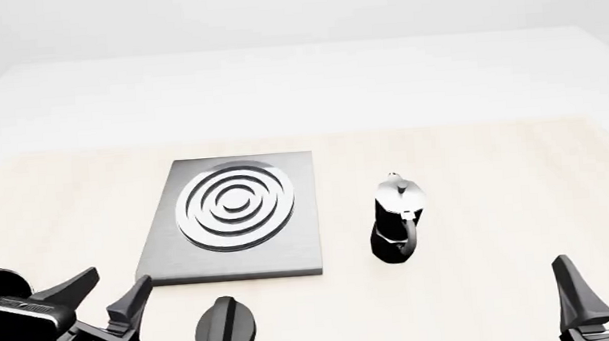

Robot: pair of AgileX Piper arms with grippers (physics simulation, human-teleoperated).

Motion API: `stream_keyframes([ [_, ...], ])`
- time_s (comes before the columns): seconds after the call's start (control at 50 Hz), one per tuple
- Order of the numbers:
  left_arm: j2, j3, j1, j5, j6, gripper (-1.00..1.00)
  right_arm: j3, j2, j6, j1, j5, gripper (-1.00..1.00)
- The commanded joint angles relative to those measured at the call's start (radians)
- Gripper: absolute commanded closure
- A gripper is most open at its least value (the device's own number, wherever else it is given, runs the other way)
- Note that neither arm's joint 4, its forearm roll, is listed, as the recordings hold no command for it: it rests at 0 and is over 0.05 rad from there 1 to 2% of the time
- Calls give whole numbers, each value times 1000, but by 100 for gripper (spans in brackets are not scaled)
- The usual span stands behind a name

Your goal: Turn on the stove.

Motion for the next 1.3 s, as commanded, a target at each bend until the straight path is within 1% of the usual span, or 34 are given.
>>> stream_keyframes([
  [0.02, 211, -33, -100, -83, -48, -100, 0, 3, -1, 2, -2, -100],
  [0.06, 212, -39, -99, -79, -48, -100, 0, 0, 0, 2, 1, -100],
  [0.08, 228, -47, -103, -80, -61, -100, 0, 1, 2, 2, 0, -100],
  [0.1, 262, -57, -106, -87, -89, -100, 0, -1, 2, 2, 1, -100],
  [0.14, 274, -62, -100, -92, -88, -100, 0, 2, 3, 4, -1, -100],
  [0.16, 366, -68, -139, -127, -122, -100, 0, 10, 4, 4, -8, -100],
  [0.18, 374, -67, -147, -134, -127, -100, 0, 9, 4, 4, -7, -100],
  [0.22, 430, -72, -187, -161, -171, -100, 1, 3, 5, 4, -2, -100],
  [0.24, 431, -72, -187, -163, -171, -100, 1, 2, 5, 4, -2, -100],
  [0.32, 521, -73, -220, -212, -248, -100, 0, 8, 8, 4, -7, -100],
  [0.34, 528, -73, -224, -219, -244, -100, 0, 8, 7, 5, -7, -100],
  [0.38, 566, -79, -243, -241, -269, -100, 0, 11, 9, 6, -10, -100],
  [0.42, 605, -85, -268, -256, -327, -100, 0, 9, 10, 5, -9, -100],
  [0.46, 618, -90, -273, -260, -331, -100, 1, 4, 11, 4, -5, -100],
  [0.48, 702, -96, -300, -307, -372, -100, 1, 7, 15, 5, -6, -100],
  [0.54, 729, -94, -304, -329, -383, -100, 1, 8, 15, 6, -9, -100],
  [0.56, 758, -93, -315, -347, -415, -100, 1, 8, 15, 6, -8, -100],
  [0.68, 821, -92, -316, -391, -410, -100, 1, -1, 20, 5, -1, -100],
  [0.76, 875, -87, -323, -429, -431, -100, 1, 2, 21, 6, -4, -100],
  [0.8, 886, -81, -312, -443, -418, -100, 1, -1, 21, 6, 0, -100],
  [0.9, 957, -71, -298, -497, -428, -100, 1, 2, 22, 6, -3, -100],
  [1.06, 976, -75, -287, -502, -426, -100, 1, 13, 24, 6, -14, -100],
  [1.22, 1050, -78, -297, -554, -443, -100, 1, 9, 25, 7, -11, -100],
  [1.3, 1062, -84, -301, -557, -447, -100, 1, 5, 26, 7, -8, -100],
])
